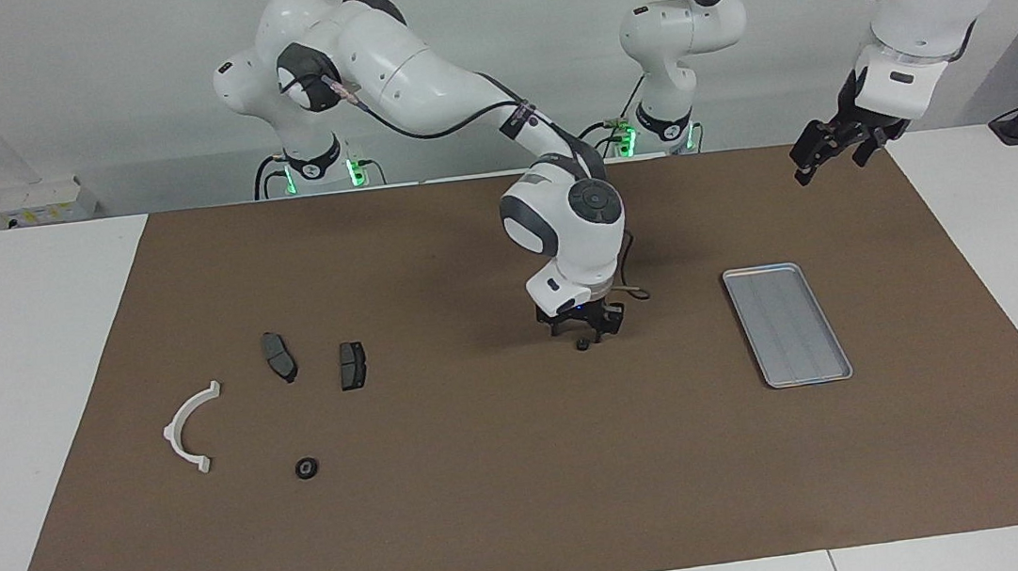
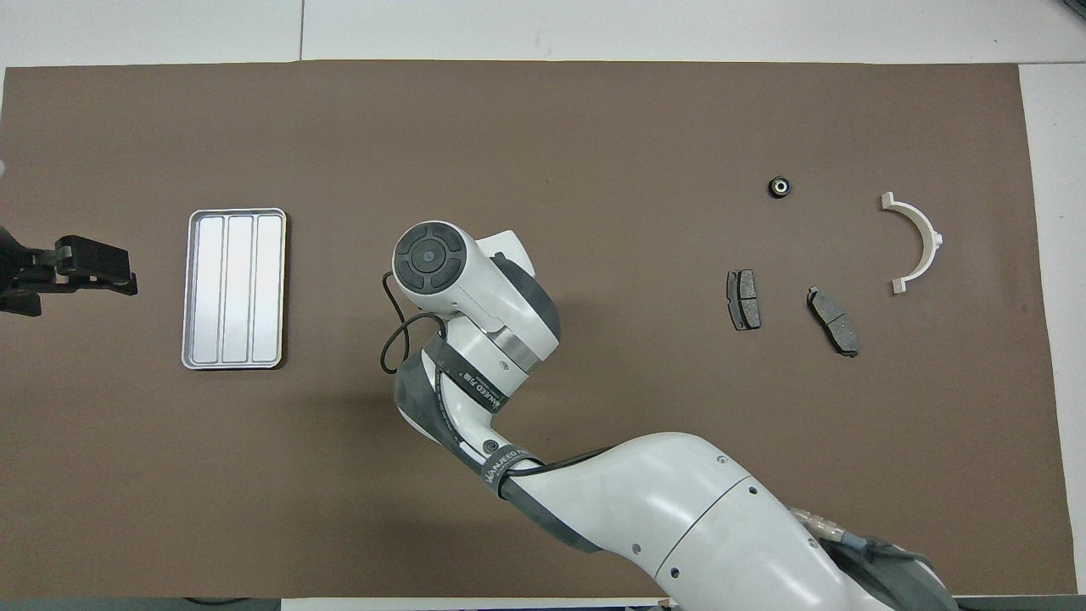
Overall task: Place bearing gear from tray to pile
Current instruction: 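Lift the part and carry it toward the white bracket with the right gripper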
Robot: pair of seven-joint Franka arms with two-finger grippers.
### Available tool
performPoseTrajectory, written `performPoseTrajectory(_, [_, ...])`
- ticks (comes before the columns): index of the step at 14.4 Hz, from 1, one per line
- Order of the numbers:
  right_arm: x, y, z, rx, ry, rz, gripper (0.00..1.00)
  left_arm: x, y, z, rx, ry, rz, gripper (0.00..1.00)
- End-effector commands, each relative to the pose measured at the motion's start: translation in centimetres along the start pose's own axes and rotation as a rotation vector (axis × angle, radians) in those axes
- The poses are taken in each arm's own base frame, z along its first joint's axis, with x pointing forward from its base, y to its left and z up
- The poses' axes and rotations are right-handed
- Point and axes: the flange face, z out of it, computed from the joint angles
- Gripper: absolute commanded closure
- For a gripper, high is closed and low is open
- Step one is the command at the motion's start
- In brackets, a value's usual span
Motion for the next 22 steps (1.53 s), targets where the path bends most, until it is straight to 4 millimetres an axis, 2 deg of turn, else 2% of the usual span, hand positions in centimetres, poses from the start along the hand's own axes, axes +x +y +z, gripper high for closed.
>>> performPoseTrajectory(1, [0.9, -0.1, 1.1, 0.000, 0.007, 0.037, 0.52, -0.2, -0.4, -0.4, -0.002, -0.009, 0.010, 0.00])
performPoseTrajectory(9, [1.9, -0.2, 1.2, 0.042, 0.025, 0.050, 0.54, -0.2, -0.7, -0.4, -0.003, -0.010, 0.006, 0.00])
performPoseTrajectory(11, [1.9, -0.2, 1.3, 0.044, 0.026, 0.053, 0.73, -0.2, -0.6, -0.2, -0.004, -0.011, 0.001, 0.00])
performPoseTrajectory(14, [1.9, -0.3, 1.2, 0.060, 0.031, 0.063, 0.97, -0.4, 0.1, 0.0, -0.002, -0.015, 0.009, 0.00])
performPoseTrajectory(15, [2.0, -0.3, 1.3, 0.060, 0.031, 0.064, 1.00, -0.3, -0.2, -0.1, -0.003, -0.009, 0.004, 0.00])
performPoseTrajectory(20, [2.1, -0.1, 1.2, 0.052, 0.030, 0.065, 1.00, -0.4, 0.1, -0.3, -0.004, -0.001, 0.009, 0.00])
performPoseTrajectory(21, [2.4, 0.1, 1.1, 0.045, 0.027, 0.067, 1.00, -0.5, 0.5, -0.3, -0.004, -0.003, 0.016, 0.00])
performPoseTrajectory(22, [3.5, 0.9, 0.6, 0.037, 0.024, 0.074, 1.00, -0.5, 0.4, -0.2, -0.003, -0.007, 0.015, 0.00])
